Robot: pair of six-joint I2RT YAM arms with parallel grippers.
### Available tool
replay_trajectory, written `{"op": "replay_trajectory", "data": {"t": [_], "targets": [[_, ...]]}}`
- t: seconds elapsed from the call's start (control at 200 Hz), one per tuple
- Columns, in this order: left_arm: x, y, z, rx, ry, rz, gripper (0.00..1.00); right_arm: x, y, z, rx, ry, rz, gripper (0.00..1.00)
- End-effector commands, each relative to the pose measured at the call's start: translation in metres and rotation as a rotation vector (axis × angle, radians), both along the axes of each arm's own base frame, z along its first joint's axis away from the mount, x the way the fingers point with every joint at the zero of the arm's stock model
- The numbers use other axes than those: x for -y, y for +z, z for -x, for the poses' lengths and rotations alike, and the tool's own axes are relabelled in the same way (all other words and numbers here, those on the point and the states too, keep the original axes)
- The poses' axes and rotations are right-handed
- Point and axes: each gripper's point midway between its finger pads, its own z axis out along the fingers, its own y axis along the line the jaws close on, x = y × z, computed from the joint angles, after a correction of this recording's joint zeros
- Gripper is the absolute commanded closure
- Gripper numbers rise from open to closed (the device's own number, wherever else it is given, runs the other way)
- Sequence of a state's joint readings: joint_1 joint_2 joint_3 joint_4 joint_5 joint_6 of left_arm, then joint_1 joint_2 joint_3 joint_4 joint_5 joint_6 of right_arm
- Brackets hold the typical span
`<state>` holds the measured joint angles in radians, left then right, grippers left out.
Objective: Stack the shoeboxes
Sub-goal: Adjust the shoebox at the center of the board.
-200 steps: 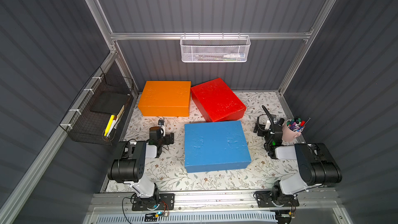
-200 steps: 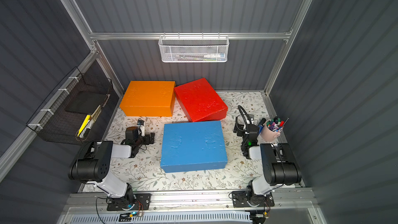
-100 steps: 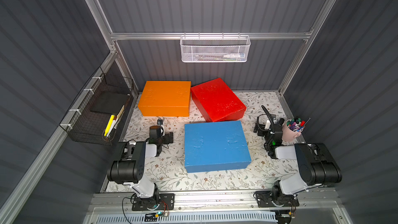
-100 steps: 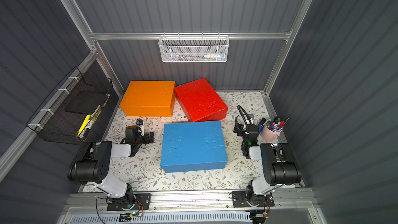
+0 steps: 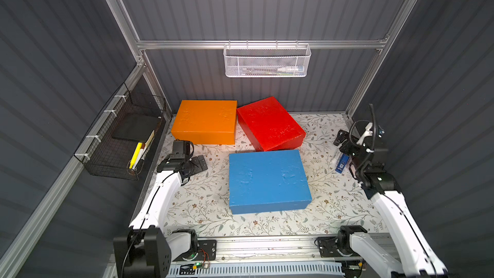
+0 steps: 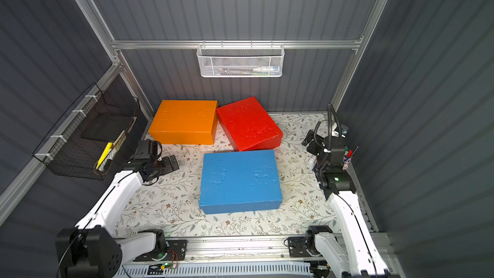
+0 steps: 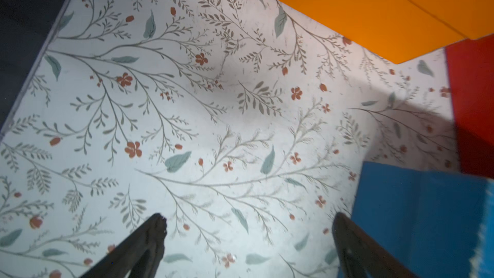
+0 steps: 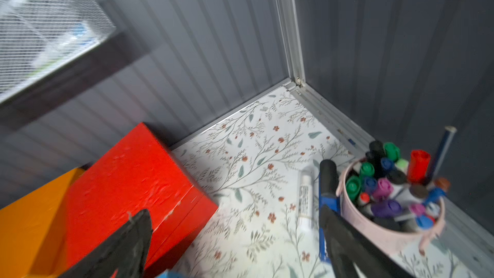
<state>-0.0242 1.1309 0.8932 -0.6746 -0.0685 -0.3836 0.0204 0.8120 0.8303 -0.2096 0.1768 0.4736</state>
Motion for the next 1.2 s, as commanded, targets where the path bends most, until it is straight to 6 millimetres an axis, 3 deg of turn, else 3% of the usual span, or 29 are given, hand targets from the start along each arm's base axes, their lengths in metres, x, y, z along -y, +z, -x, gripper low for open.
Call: {"op": "replay_trajectory", "data": {"t": [0.0, 0.07, 0.15, 0.305, 0.41, 0.555, 0.72, 0.815, 1.196], "targets": [[0.022, -0.001, 0.028, -0.016, 0.032, 0.18, 0.01, -0.022, -0.013, 0.037, -0.015, 0.102, -0.115, 0.01], [0.026, 0.005, 0.027, 0.039, 0.066, 0.24, 0.01, -0.021, 0.001, 0.06, 0.026, 0.102, -0.106, 0.01], [0.031, -0.007, 0.025, 0.043, 0.144, 0.329, 0.01, -0.015, 0.006, 0.079, 0.007, 0.076, -0.079, 0.01], [0.061, -0.016, 0.011, -0.01, 0.025, 0.461, 0.01, -0.025, 0.014, 0.09, -0.038, 0.131, -0.093, 0.01], [0.068, -0.012, -0.002, -0.056, -0.015, 0.473, 0.01, -0.037, 0.01, 0.077, -0.075, 0.181, -0.159, 0.01], [0.073, -0.018, -0.009, -0.119, -0.038, 0.488, 0.01, -0.058, -0.009, 0.042, -0.144, 0.219, -0.199, 0.01], [0.08, -0.019, -0.014, -0.132, -0.064, 0.519, 0.01, -0.108, -0.022, 0.009, -0.213, 0.276, -0.042, 0.01], [0.085, -0.02, -0.013, -0.127, -0.08, 0.52, 0.01, -0.133, -0.02, -0.005, -0.201, 0.332, -0.051, 0.01], [0.105, -0.026, -0.004, -0.153, -0.145, 0.548, 0.01, -0.141, -0.027, -0.033, -0.132, 0.322, -0.018, 0.01]]}}
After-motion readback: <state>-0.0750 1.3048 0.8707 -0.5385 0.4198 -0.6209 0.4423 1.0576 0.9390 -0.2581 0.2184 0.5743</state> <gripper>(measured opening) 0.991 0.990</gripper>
